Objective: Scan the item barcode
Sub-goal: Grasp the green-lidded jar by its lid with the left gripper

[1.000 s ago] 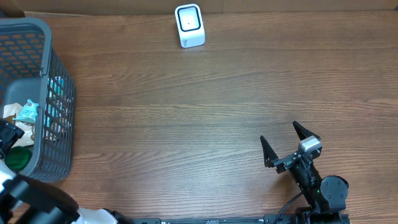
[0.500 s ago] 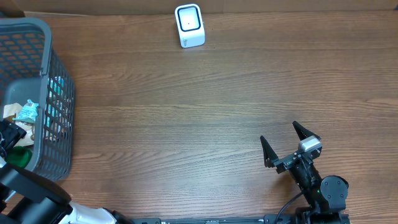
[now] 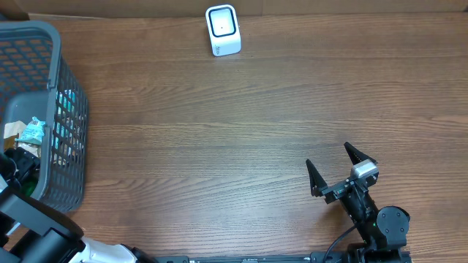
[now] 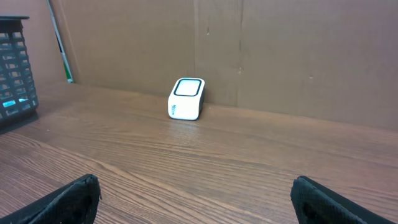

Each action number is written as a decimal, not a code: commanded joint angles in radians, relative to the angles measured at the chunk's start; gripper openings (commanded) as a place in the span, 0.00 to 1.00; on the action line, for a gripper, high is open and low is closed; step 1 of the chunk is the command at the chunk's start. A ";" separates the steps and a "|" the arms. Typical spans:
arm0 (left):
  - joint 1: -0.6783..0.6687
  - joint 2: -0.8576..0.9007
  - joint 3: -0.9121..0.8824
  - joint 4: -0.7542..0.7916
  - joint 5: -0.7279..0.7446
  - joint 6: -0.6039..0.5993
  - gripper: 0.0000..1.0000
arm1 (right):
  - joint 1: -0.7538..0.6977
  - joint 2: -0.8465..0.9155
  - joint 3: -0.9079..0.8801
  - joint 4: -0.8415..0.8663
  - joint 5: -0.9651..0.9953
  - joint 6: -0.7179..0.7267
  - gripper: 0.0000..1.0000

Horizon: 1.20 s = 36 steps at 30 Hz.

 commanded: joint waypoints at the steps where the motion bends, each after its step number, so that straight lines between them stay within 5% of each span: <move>1: 0.005 0.004 -0.034 0.013 0.017 0.027 0.83 | -0.002 -0.010 -0.010 0.006 0.006 0.004 1.00; 13: 0.005 0.004 -0.061 0.033 0.063 0.026 0.82 | -0.002 -0.010 -0.010 0.006 0.006 0.004 1.00; 36: 0.003 0.003 0.018 -0.050 0.122 0.024 0.43 | -0.002 -0.008 -0.010 0.006 0.007 0.004 1.00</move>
